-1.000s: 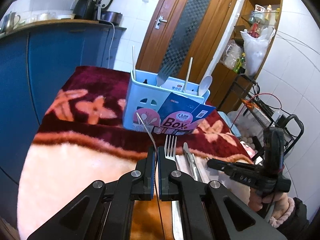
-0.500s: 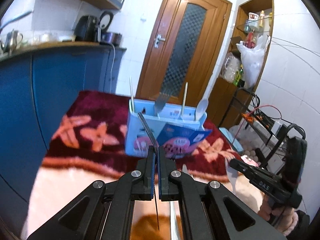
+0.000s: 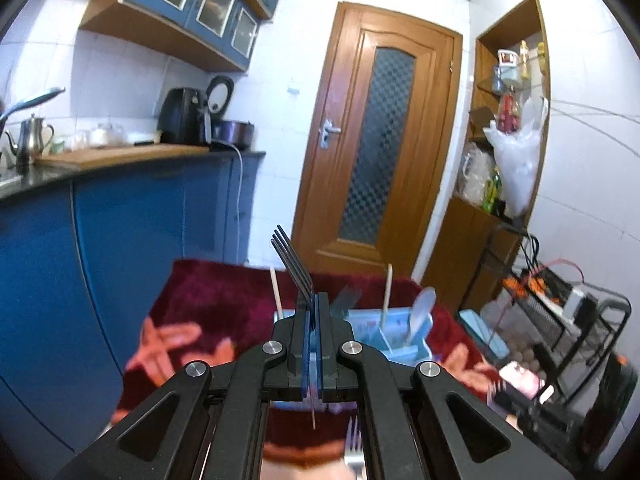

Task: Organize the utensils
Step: 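Lift the fork and knife with both tools and carry them over the blue holder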

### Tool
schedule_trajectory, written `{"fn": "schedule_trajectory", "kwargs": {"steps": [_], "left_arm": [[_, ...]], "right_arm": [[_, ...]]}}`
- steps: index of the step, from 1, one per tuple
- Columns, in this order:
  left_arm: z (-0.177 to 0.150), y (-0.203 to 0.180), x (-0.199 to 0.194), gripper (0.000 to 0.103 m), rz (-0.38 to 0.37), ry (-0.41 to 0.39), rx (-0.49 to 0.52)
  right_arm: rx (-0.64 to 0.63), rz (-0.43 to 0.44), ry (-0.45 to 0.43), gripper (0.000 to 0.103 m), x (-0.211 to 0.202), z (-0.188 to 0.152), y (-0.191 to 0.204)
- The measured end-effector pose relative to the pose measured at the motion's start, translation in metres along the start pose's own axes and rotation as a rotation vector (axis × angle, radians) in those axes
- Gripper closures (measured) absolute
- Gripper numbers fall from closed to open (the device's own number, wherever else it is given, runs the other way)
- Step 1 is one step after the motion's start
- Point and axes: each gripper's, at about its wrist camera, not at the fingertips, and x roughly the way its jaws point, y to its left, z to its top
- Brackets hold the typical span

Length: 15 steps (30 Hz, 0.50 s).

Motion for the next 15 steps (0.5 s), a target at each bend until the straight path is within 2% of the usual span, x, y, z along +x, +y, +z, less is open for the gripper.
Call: {"fn": "schedule_trajectory", "kwargs": {"steps": [9,12,15], "left_arm": [[0.038,0.003,0.009,0.101,0.03,-0.121,-0.018],[0.041,0.005,0.022,0.101,0.045,-0.118,-0.026],[0.036,0.005,0.038,0.101,0.05,-0.094,-0.016]], "right_arm": [[0.056,0.042,0.005,0.099,0.0,0.004,-0.011],[0.02,0.016,-0.035,0.099,-0.007,0.013,-0.007],[0.014,0.027,-0.051,0.099,-0.01,0.025,-0.006]]}}
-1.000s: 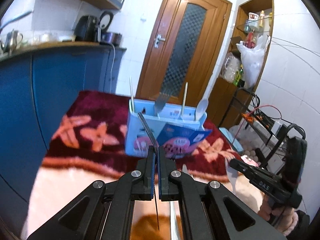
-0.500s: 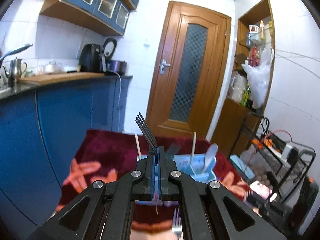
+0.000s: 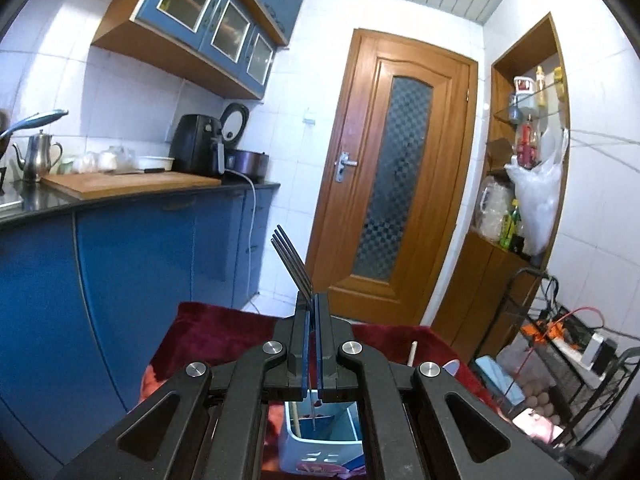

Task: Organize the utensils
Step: 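Lift the fork and knife with both tools and carry them over the blue holder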

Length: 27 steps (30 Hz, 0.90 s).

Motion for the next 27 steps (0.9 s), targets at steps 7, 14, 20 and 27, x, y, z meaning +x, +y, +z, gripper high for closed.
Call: {"fn": "schedule_trajectory", "kwargs": {"steps": [7,14,20,27], "left_arm": [[-0.026,-0.001,0.019,0.101,-0.013,0.052,0.018],[-0.048,0.004,0.032,0.101,-0.04,0.113,0.008],[-0.06,0.009,0.041,0.101,-0.058,0.141,-0.007],[-0.07,0.01,0.05,0.101,-0.072,0.167,-0.01]], "right_arm": [[-0.038,-0.043,-0.08,0.099,0.002,0.034,0.007],[-0.037,-0.103,-0.121,0.099,0.028,0.06,0.009],[-0.002,-0.167,-0.184,0.099,0.055,0.078,0.007],[0.032,-0.224,-0.238,0.099,0.093,0.096,0.003]]}}
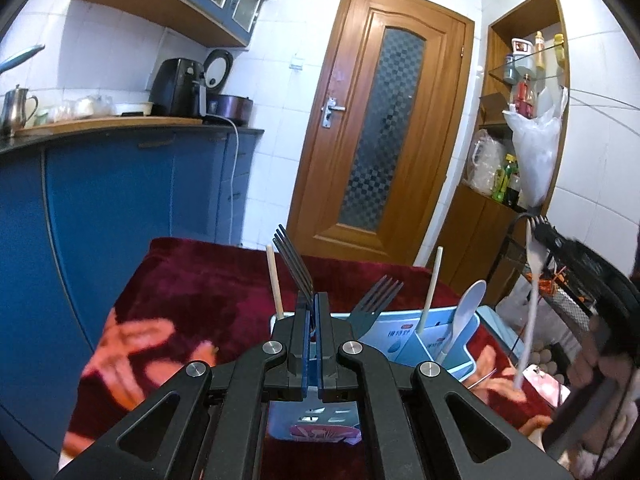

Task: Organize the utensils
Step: 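Lift the fork and knife with both tools and carry them over the blue holder, then open both tools to drop the fork and knife into the blue holder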

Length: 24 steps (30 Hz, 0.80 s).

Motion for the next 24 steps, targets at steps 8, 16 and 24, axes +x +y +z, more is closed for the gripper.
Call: {"fn": "schedule_trajectory", "kwargs": {"steps": [8,16,24], "left_arm": [[-0.005,0.001,0.007,0.101,-0.016,0.029,-0.002],[-0.004,-0.005,0.005,0.101,-0.046,0.045,0.018],[-0.004,-0.017,-0.001,0.094,-0.074,0.085,0.042]], "right_arm": [[-0.024,-0.028,-0.094,0.099,0.02,-0.009,0.011],[-0.068,0.046,-0.06,0.098,0.018,-0.032,0.02],[-0.1,0.18,0.05,0.094,0.01,-0.044,0.027]]}}
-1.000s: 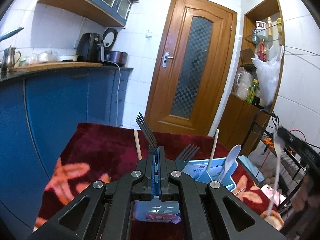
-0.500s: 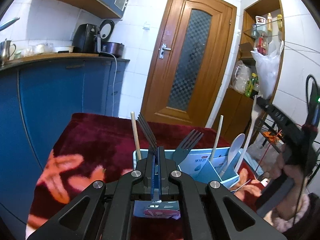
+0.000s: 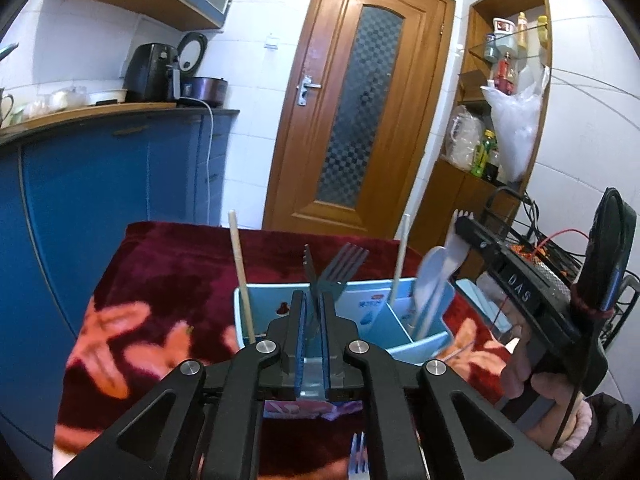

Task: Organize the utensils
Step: 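Open both tools to drop the fork and knife into the blue holder, then move both tools back over the remaining forks and knives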

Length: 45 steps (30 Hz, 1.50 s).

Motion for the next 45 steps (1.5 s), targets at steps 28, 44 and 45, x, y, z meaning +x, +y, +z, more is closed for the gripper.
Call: {"fn": "schedule_trajectory", "kwargs": {"steps": [28,44,45], "left_arm": [[-0.032,-0.023,-0.067,0.074,0.015,0.129,0.03],[-0.084,-0.033,-0.067,0.072,0.049,0.282,-0.011],[-0.088,-0.034,-0.064,0.072,0.054,0.297,-0.009]], "right_arm": [[0.056,0.009,0.224,0.073,-0.083,-0.017,-0.006],[0.118,0.034,0.417,0.071,-0.116,-0.065,-0.013],[0.127,0.039,0.433,0.071,-0.116,-0.068,-0.015]]}}
